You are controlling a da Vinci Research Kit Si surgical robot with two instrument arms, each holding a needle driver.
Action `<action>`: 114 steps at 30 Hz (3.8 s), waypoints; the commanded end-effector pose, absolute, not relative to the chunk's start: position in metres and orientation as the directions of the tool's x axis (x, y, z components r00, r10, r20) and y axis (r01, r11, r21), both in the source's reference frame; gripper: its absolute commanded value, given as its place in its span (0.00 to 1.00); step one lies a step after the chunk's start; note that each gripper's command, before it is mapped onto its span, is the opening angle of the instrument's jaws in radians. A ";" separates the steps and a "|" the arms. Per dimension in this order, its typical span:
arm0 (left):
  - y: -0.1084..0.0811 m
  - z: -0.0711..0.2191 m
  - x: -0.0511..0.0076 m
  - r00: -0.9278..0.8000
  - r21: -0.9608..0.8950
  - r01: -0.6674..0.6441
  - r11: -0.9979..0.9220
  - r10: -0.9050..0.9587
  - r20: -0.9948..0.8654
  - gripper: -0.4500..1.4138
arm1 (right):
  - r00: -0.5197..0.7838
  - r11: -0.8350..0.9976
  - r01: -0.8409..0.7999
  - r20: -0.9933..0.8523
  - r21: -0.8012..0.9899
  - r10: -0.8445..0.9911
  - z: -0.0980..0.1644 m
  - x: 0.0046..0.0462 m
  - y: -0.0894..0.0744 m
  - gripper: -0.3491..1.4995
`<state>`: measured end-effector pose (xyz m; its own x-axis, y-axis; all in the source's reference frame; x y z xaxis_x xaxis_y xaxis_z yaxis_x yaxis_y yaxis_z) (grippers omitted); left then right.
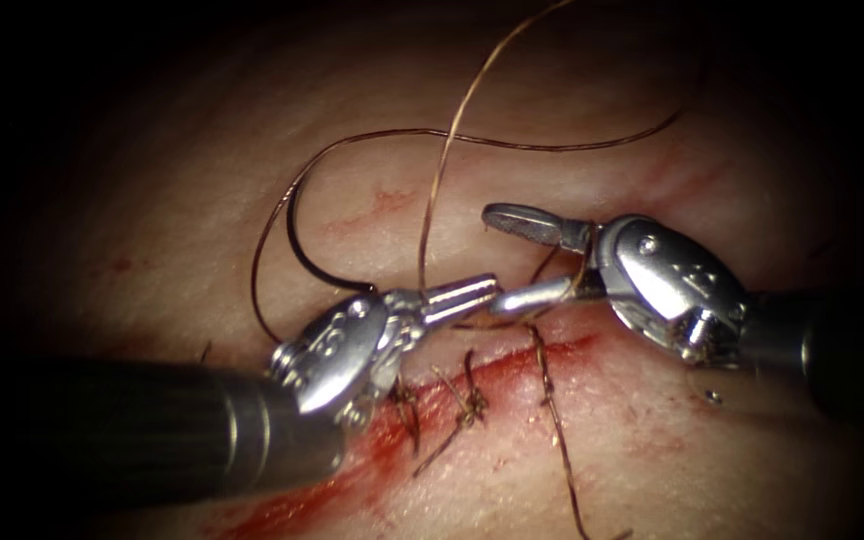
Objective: Wound Closure
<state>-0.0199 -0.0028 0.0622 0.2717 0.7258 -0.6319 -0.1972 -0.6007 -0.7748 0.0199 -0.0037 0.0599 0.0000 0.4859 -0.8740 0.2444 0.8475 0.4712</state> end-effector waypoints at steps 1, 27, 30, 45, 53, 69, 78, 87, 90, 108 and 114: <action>-0.003 0.063 -0.0204 0.268 -0.781 -0.195 -0.594 0.734 -0.625 0.00 | 0.012 0.839 0.280 -0.876 0.466 0.483 0.061 0.0205 -0.004 0.59; -0.007 0.068 -0.0224 0.221 -0.811 -0.135 -0.569 0.781 -0.584 0.00 | 0.075 0.533 0.842 -0.997 0.078 0.027 0.065 0.0193 -0.011 0.80; -0.007 0.067 -0.0230 0.217 -0.811 -0.131 -0.570 0.782 -0.585 0.00 | 0.072 0.491 0.869 -0.997 0.058 -0.010 0.065 0.0197 -0.012 0.80; -0.007 0.068 -0.0241 0.188 -0.809 -0.120 -0.576 0.787 -0.588 0.00 | 0.119 0.234 0.967 -0.991 0.103 -0.056 0.064 0.0209 -0.016 0.65; -0.008 0.068 -0.0238 0.186 -0.807 -0.120 -0.578 0.786 -0.590 0.00 | 0.183 0.242 0.957 -0.979 0.157 -0.087 0.065 0.0205 -0.016 0.77; -0.008 0.067 -0.0237 0.185 -0.808 -0.117 -0.578 0.787 -0.589 0.00 | 0.238 0.128 0.969 -0.937 0.211 -0.256 0.068 0.0201 -0.017 0.77; -0.008 0.067 -0.0229 0.185 -0.810 -0.117 -0.575 0.788 -0.587 0.00 | 0.269 0.121 0.963 -0.901 0.242 -0.340 0.071 0.0195 -0.018 0.78; -0.008 0.067 -0.0228 0.186 -0.811 -0.119 -0.573 0.790 -0.585 0.00 | 0.310 0.162 0.949 -0.902 0.272 -0.300 0.072 0.0194 -0.019 0.00; -0.008 0.067 -0.0227 0.187 -0.812 -0.121 -0.571 0.790 -0.584 0.00 | 0.506 0.234 0.856 -0.839 0.460 -0.200 0.072 0.0193 -0.019 0.00; -0.008 0.066 -0.0216 0.184 -0.813 -0.127 -0.568 0.792 -0.582 0.00 | 0.462 0.535 0.712 -0.877 0.455 0.131 0.070 0.0153 -0.014 0.00; -0.010 0.066 -0.0216 0.182 -0.810 -0.129 -0.572 0.789 -0.587 0.00 | 0.400 0.653 0.602 -0.882 0.459 0.250 0.070 0.0135 -0.010 0.00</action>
<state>-0.0210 -0.0094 0.0657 0.1812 0.7895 -0.5864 -0.1305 -0.5717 -0.8100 0.0130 -0.0102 0.0697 0.3947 0.2617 -0.8807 0.5912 0.6614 0.4615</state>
